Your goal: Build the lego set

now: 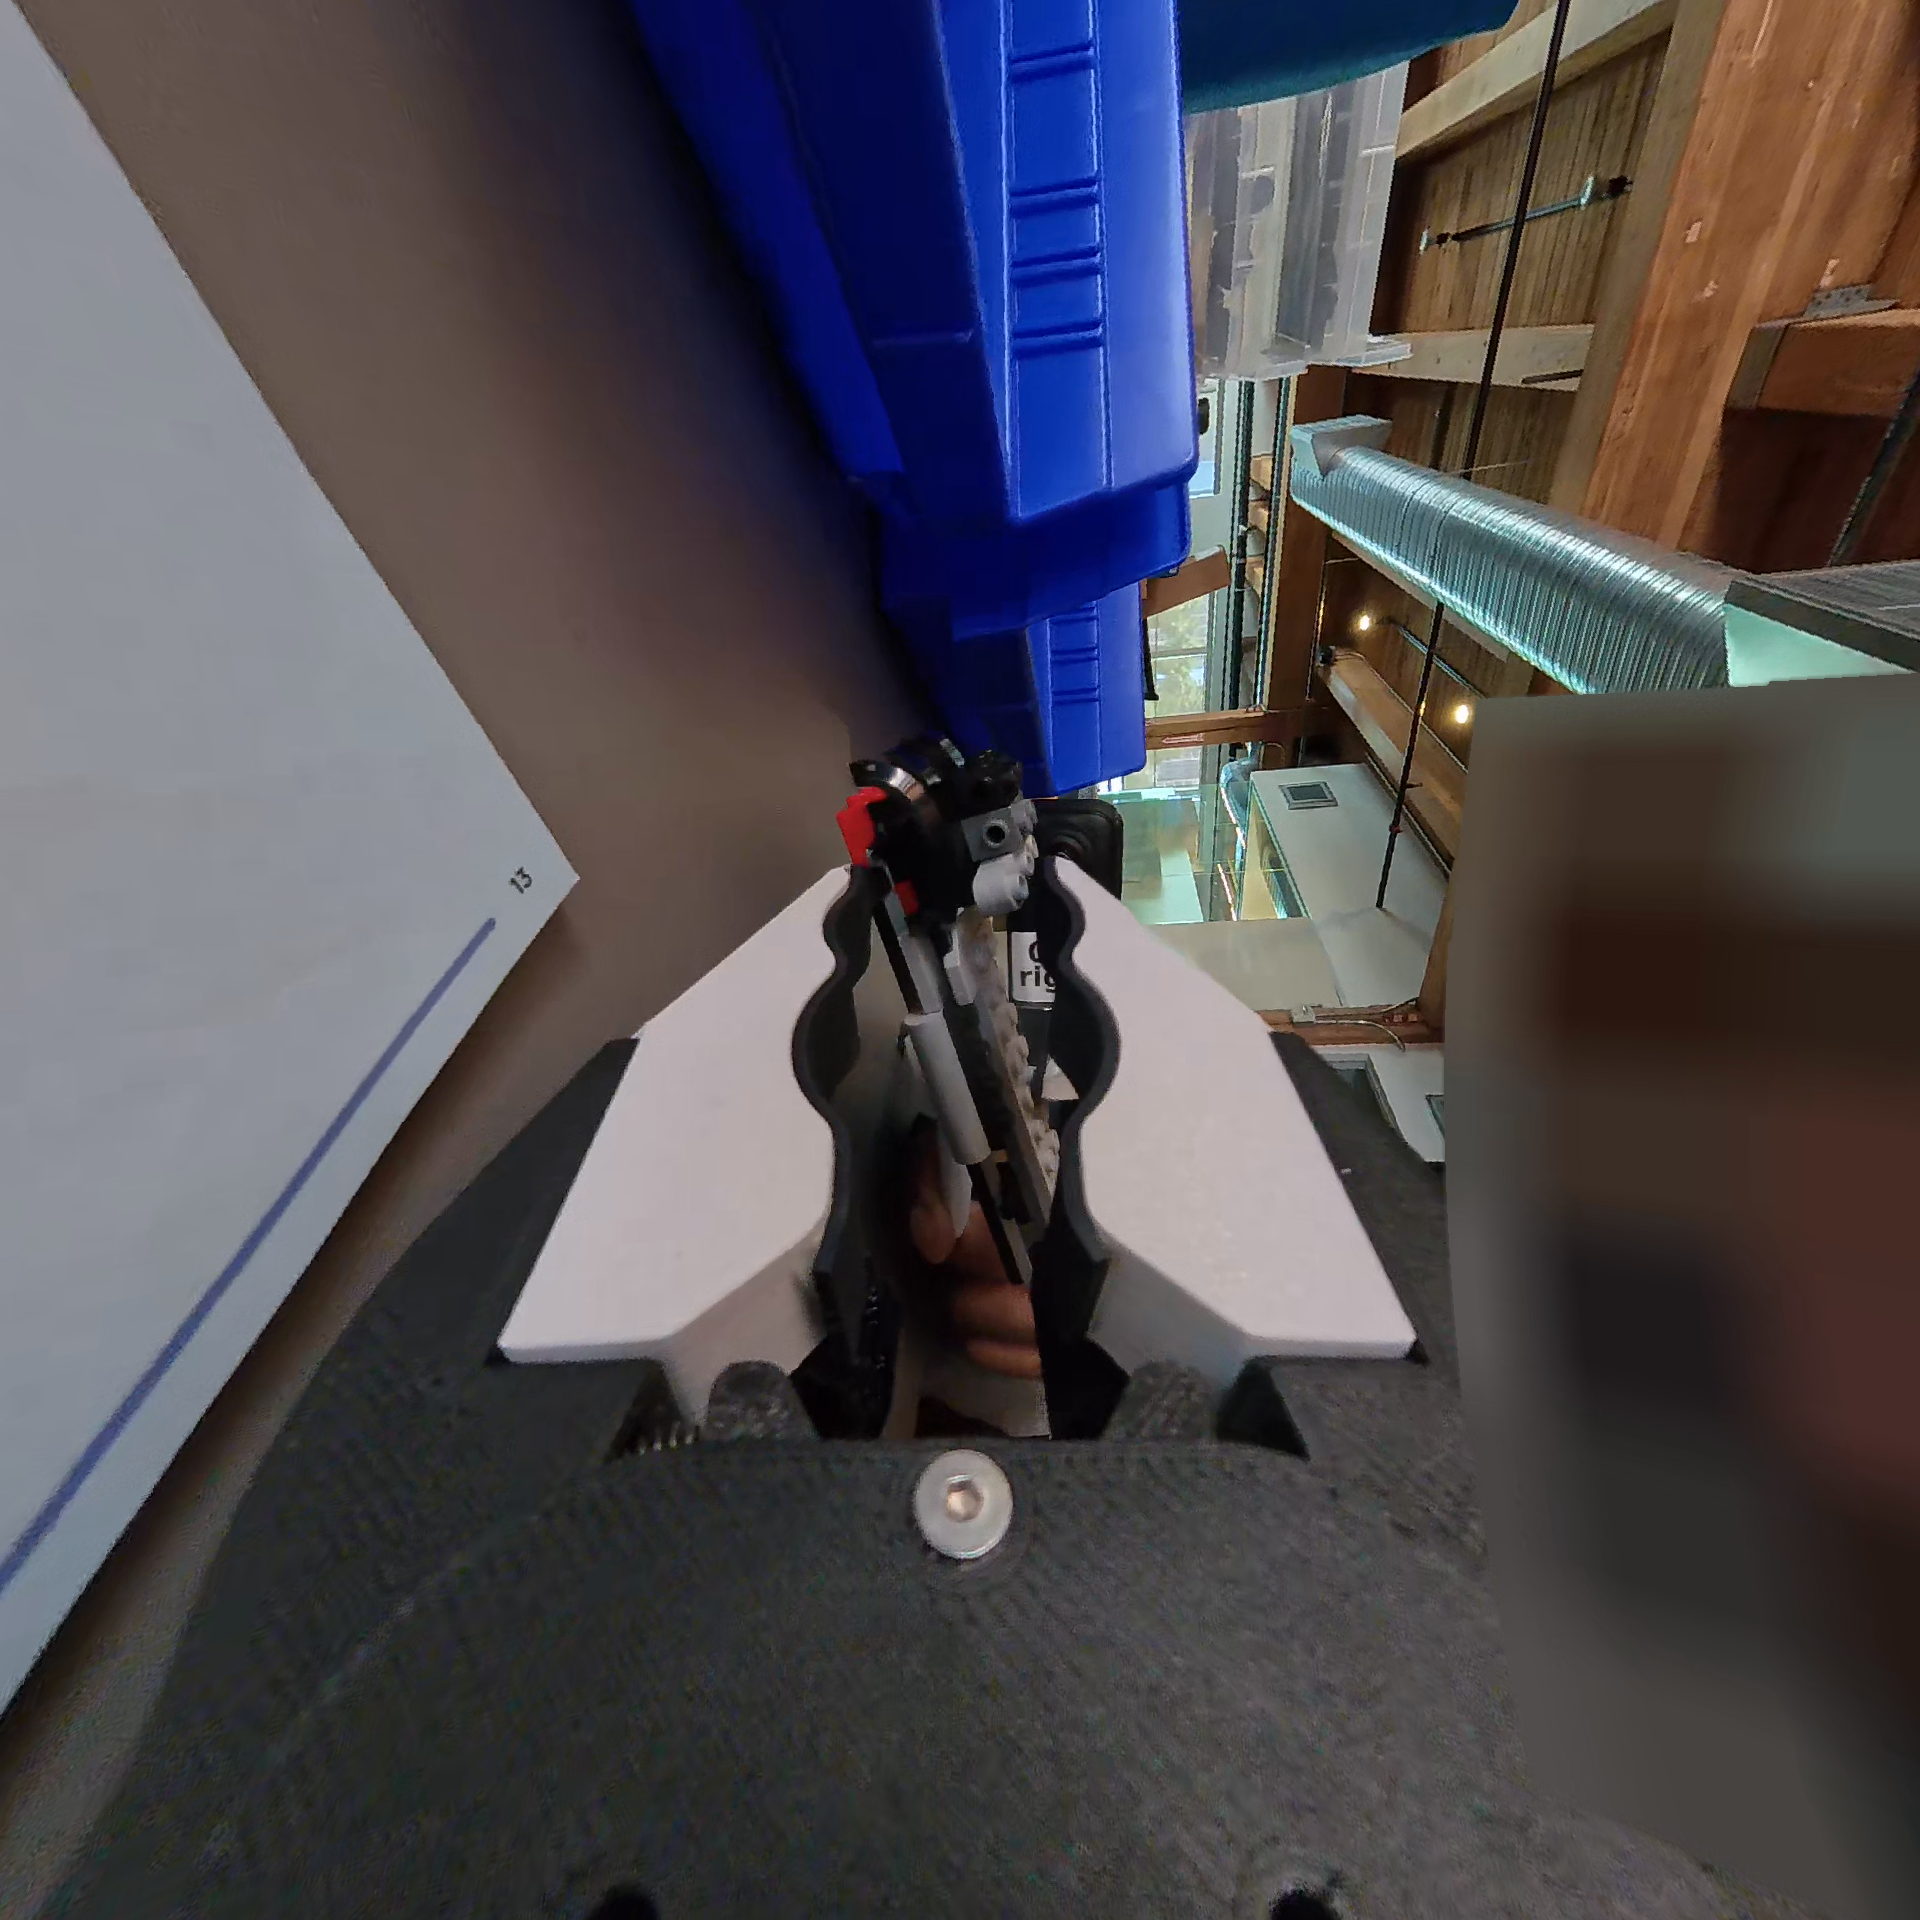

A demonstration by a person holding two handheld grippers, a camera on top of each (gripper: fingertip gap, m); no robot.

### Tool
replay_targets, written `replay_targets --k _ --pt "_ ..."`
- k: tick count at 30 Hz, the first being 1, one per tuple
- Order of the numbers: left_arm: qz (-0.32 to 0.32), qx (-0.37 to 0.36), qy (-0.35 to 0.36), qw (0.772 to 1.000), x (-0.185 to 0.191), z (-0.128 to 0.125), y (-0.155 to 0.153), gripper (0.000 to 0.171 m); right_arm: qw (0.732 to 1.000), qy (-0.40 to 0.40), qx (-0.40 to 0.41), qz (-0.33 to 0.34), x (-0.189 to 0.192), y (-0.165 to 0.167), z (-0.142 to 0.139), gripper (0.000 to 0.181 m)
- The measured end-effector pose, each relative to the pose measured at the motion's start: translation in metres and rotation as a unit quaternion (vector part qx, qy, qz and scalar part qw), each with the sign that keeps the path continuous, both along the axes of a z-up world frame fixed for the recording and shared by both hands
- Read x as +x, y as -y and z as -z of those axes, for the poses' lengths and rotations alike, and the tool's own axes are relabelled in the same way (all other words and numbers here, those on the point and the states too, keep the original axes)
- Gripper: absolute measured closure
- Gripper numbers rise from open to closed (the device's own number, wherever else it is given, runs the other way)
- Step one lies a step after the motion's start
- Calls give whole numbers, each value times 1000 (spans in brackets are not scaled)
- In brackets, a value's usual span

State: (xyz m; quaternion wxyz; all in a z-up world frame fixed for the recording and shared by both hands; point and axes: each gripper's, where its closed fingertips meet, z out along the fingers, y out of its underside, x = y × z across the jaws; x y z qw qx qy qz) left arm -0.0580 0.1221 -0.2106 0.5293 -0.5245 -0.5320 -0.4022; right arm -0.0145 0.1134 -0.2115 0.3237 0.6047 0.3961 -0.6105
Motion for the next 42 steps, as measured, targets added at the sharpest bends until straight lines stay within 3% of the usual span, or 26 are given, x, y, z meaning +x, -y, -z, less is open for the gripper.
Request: replay_targets --k 11,42 --pt "-1 10 -1 1000 1 -1 -2 147 1000 -1 7 -6 2 2 1 162" --pt "9 30 23 999 5 0 -10 135 1000 3 2 -24 5 7 1 162"
